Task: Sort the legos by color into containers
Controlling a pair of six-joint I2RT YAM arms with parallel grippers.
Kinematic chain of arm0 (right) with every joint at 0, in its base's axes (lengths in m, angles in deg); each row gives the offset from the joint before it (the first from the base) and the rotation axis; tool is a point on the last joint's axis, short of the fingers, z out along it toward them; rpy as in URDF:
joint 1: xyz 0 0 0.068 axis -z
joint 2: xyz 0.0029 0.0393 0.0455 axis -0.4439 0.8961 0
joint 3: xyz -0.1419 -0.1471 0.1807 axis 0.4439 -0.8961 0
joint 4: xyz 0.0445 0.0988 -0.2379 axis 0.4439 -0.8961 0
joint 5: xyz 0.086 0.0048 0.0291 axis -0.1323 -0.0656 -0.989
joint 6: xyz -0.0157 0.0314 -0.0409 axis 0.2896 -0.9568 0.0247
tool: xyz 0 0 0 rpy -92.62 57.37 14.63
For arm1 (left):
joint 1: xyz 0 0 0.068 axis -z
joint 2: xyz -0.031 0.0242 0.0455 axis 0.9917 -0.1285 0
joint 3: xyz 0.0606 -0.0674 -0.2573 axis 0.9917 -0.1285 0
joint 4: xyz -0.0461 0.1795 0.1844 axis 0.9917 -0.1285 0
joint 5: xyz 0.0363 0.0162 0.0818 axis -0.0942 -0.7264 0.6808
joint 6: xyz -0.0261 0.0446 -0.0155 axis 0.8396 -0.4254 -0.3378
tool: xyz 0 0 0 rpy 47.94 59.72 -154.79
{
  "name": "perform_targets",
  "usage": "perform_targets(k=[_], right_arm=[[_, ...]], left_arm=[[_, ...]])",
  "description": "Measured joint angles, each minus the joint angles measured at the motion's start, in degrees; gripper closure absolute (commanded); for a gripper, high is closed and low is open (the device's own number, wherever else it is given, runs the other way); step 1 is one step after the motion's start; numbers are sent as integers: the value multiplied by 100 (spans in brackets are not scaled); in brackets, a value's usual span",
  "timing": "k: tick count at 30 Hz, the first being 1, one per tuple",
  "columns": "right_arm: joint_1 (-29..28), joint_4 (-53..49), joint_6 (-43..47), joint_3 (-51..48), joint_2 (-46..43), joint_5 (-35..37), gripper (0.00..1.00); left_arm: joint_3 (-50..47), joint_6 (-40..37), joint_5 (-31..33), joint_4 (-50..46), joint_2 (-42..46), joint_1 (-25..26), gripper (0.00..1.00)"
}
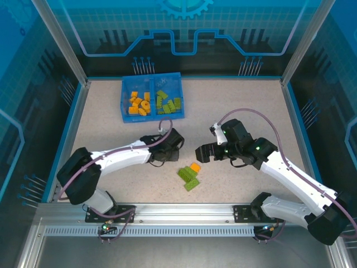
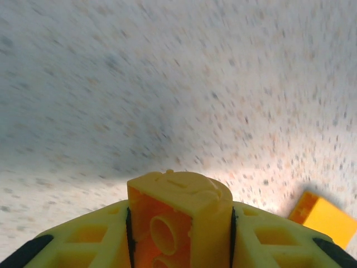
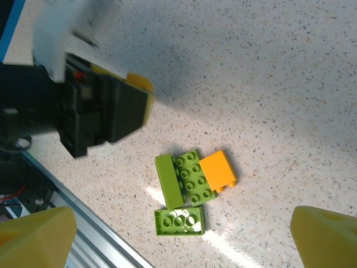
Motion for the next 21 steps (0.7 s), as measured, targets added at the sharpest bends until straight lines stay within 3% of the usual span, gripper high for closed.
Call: perform_targets(k=[5, 10, 14, 21], right_arm=[[0, 57, 0, 0, 37, -11, 0], [0, 101, -7, 0, 74, -20, 0], [-7, 151, -46, 0, 74, -20, 0], [-15, 146, -46, 0, -7, -2, 0]], left_arm=[[428, -407, 186, -144, 411, -931, 71], [1462, -874, 251, -138, 249, -2214, 72], [2481, -1058, 232, -66, -472, -2914, 72], [4664, -1071, -103, -188, -2677, -3751, 71]])
